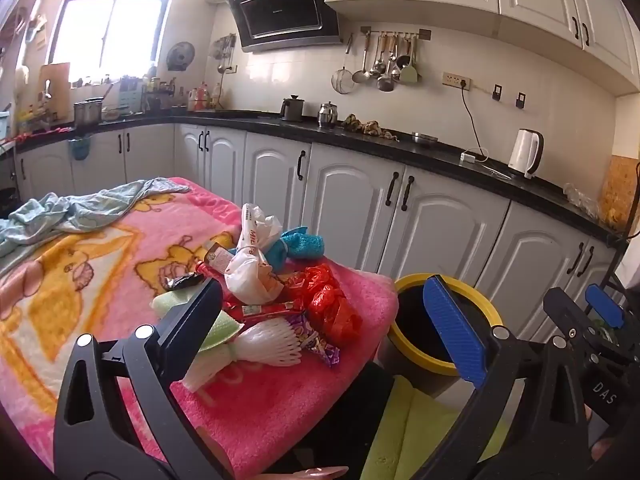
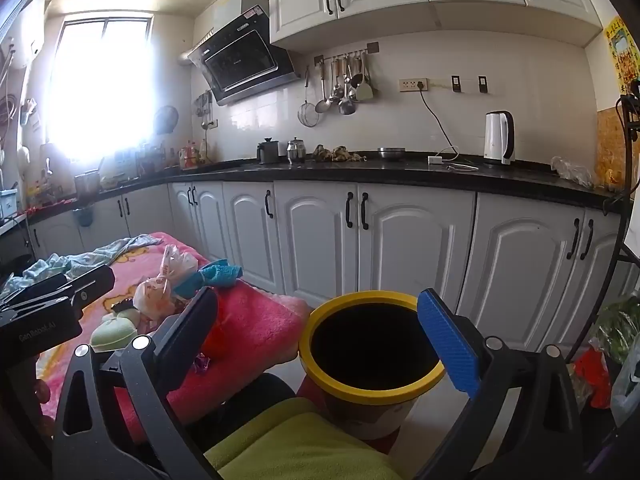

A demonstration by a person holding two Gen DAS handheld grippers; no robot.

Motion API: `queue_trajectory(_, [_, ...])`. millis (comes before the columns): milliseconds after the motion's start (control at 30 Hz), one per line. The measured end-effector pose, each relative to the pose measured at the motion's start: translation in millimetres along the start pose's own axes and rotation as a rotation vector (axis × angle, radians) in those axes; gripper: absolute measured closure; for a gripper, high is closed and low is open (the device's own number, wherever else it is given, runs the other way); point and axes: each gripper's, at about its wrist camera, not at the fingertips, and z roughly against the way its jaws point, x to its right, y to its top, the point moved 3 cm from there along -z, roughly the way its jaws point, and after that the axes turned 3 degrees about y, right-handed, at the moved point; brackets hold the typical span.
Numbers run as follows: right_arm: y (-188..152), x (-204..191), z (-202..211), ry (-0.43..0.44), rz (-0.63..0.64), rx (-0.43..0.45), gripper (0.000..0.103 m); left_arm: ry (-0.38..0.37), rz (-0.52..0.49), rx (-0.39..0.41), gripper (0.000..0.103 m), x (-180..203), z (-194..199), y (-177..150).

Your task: Collect trash

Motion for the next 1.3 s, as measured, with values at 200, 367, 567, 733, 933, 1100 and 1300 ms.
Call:
queue_trajectory(200, [-0.9, -1.0, -0.6, 0.001, 0.009, 0.005, 0.006, 0.003, -0.008, 0.000, 0.011, -0.1, -0.3, -0.3])
queue_trajectory(367, [-0.7, 0.3, -1.0, 0.005, 0.007, 0.005, 0.006, 0.005, -0.011, -0.002, 0.011, -0.6, -0.2, -0.4])
queue_trajectory(567, [-1.7, -3.9, 0.6, 0.004, 0.009, 0.007, 0.006, 0.007, -0.013, 0.002, 0.011, 0.5, -0.1, -0.2])
queue_trajectory(733, [-1.1, -3.0, 0.2, 0.004, 0.009, 0.007, 0.006, 0.006, -0.010, 0.002, 0.011, 0.2, -0.4, -0.1])
queue_trajectory(933, [-0.8, -2.9, 0.4, 0.004, 0.010, 0.007, 0.006, 0.005, -0.010, 0.004, 0.011, 0.1, -0.3, 0.0])
queue_trajectory(1100, [-0.8, -3.1, 0.5, 0.004, 0.010, 0.008, 0.006, 0.004, -0.010, 0.005, 0.011, 0.0, 0.0, 0.0])
queue_trajectory(1300, [-0.8, -3.2, 0.6, 0.004, 0.011, 0.007, 0.006, 0.004, -0.010, 0.009, 0.011, -0.4, 2.4, 5.3])
